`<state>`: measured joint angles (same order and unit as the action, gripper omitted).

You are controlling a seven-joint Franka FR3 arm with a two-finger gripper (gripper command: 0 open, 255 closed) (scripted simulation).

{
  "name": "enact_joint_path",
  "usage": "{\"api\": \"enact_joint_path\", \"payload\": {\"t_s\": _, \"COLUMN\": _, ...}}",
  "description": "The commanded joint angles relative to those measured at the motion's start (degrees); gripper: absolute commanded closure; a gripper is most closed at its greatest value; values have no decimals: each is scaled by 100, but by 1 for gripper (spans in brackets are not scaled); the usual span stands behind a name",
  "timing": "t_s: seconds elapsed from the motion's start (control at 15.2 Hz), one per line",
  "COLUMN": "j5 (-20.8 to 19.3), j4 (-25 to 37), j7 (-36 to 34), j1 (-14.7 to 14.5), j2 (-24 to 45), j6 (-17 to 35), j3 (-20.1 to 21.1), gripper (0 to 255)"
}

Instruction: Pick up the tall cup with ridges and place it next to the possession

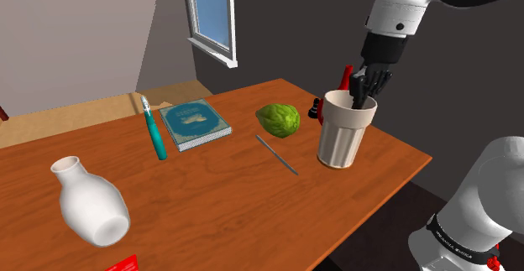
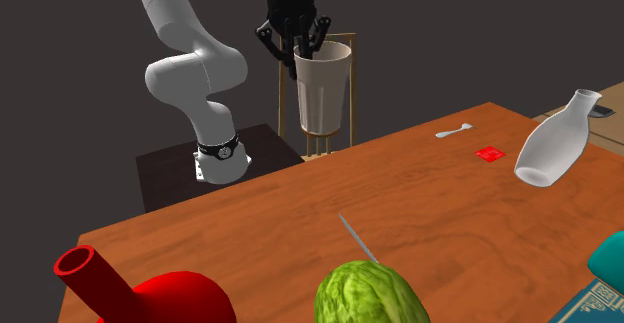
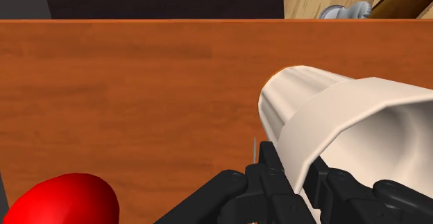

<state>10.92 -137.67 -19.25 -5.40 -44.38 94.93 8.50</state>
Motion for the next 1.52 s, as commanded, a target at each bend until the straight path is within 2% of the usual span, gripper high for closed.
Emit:
{"api": "enact_joint_path", "payload": {"t_s": 0.0, "j5": -5, "j4": 170, "j7": -29, "j1": -28, "j2": -65, "j6": -129, "j3": 29, "gripper": 255}}
{"api": "enact_joint_path", "payload": {"t_s": 0.59, "j5": -60, "j4": 923, "j7": -88, "j1": 0, "j2": 118, "j6": -696, "j3": -21, "gripper": 255}}
{"api": "enact_joint_path", "payload": {"t_s": 1.06, "j5": 267, "j4": 1127, "j7": -818, "j1": -116, "j2": 972, "j6": 89, "j3": 799, "gripper": 255}}
{"api": "enact_joint_path", "payload": {"t_s": 1.45, "j5": 290, "j4": 1571, "j7": -1488, "j1": -145, "j2": 1928, "j6": 715, "j3": 1503, "gripper": 255}}
